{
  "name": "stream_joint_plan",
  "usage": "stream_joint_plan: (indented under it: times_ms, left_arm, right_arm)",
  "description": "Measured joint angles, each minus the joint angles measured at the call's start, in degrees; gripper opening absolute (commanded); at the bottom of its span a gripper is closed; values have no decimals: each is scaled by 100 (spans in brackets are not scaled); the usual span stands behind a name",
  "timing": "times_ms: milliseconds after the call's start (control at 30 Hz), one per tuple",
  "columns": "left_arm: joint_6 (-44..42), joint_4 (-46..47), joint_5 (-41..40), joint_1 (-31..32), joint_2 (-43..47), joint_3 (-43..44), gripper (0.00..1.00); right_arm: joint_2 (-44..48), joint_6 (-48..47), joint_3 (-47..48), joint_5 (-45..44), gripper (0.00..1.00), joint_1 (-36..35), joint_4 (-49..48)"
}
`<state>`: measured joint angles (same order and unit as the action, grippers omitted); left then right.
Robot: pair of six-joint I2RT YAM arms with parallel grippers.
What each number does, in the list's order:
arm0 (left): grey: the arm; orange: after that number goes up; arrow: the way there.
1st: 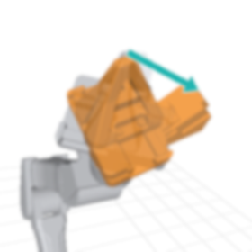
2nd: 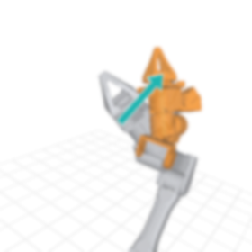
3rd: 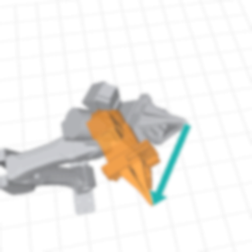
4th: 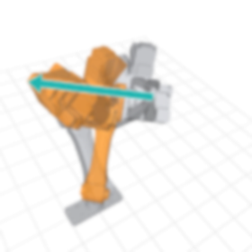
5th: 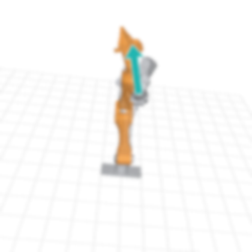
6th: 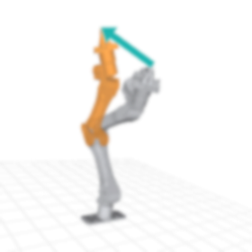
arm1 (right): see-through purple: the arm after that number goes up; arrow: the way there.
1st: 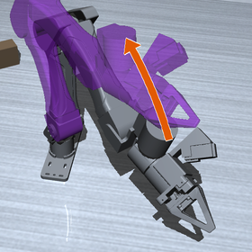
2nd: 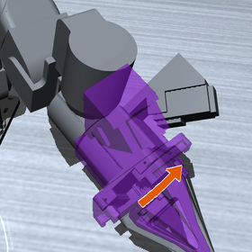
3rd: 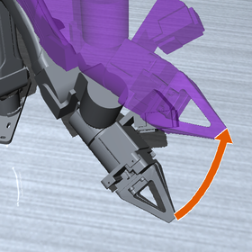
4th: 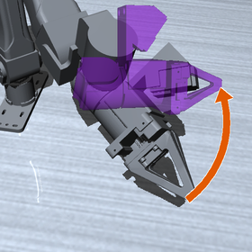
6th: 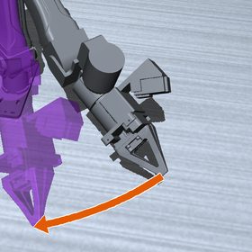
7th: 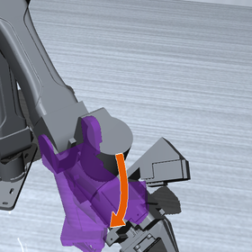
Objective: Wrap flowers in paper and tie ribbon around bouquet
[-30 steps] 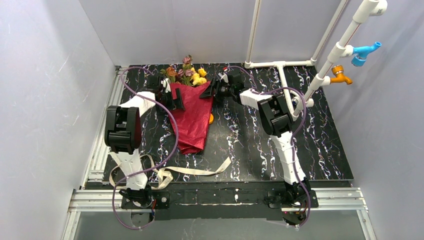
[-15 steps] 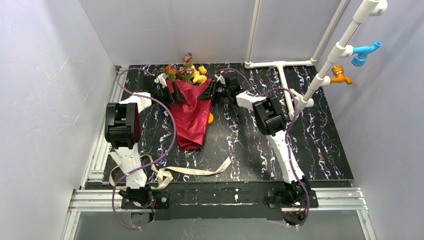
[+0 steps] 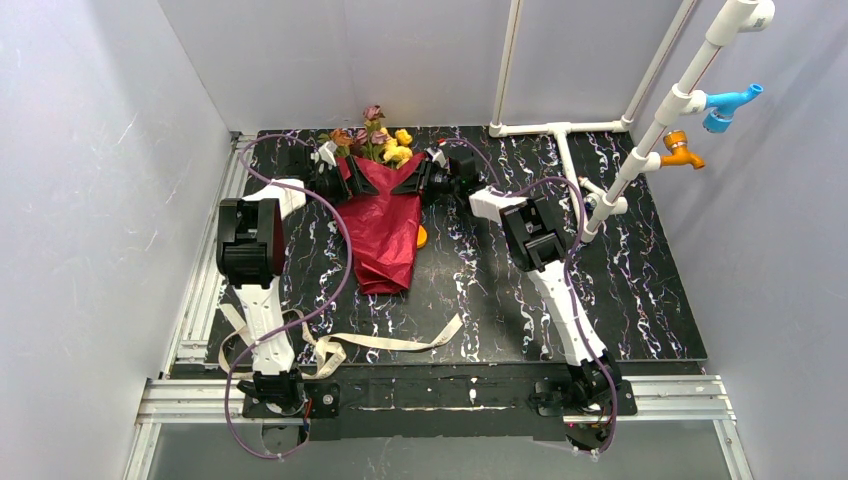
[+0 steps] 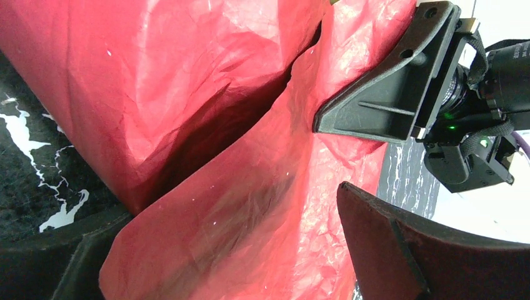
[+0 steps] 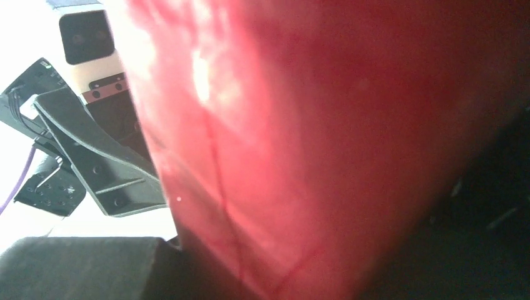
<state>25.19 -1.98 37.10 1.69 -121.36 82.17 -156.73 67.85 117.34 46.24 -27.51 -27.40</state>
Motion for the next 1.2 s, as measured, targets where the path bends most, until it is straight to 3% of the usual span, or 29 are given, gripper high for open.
stream_joint_plan:
  times_ms: [67, 200, 433, 467, 500, 600, 700, 767, 867, 967, 1067, 1200]
  left_arm:
    - [17, -26, -7, 9, -22, 46, 94]
    - [46, -168, -31, 31, -142, 240, 77]
    - [210, -186, -153, 35, -409, 382, 18]
    - [267, -177, -151, 35, -446, 385, 3]
    - [295, -170, -151, 37, -487, 382, 0]
    - [424, -116, -114, 37, -562, 385, 0]
    - [492, -94, -101, 33, -564, 380, 0]
    - [511, -90, -103, 35, -562, 376, 0]
    - [505, -111, -105, 35, -557, 376, 0]
    - [501, -177, -101, 26, -531, 369, 0]
    - [490, -284, -92, -17, -448, 295, 0]
    - [483, -413, -44, -98, -310, 109, 0]
  right_arm:
    - [-39, 131, 20, 4, 27, 0, -138]
    - [-146, 452, 63, 37, 24, 2, -496]
    - [-201, 697, 63, 35, 23, 7, -739]
    - [-201, 699, 63, 33, 23, 7, -748]
    - [-201, 699, 63, 31, 24, 7, -750]
    - [-201, 695, 61, 42, 31, 7, -750]
    - [-168, 656, -4, 28, 50, 9, -745]
    - [-61, 538, -138, 20, 68, 13, -654]
    - [236, 94, -203, -63, 81, 48, -157]
    - [636, -809, -199, -400, 88, 55, 1102]
    - [1027, -1530, -223, -887, 89, 68, 2240]
    - [2006, -2297, -857, -2109, 91, 118, 3794]
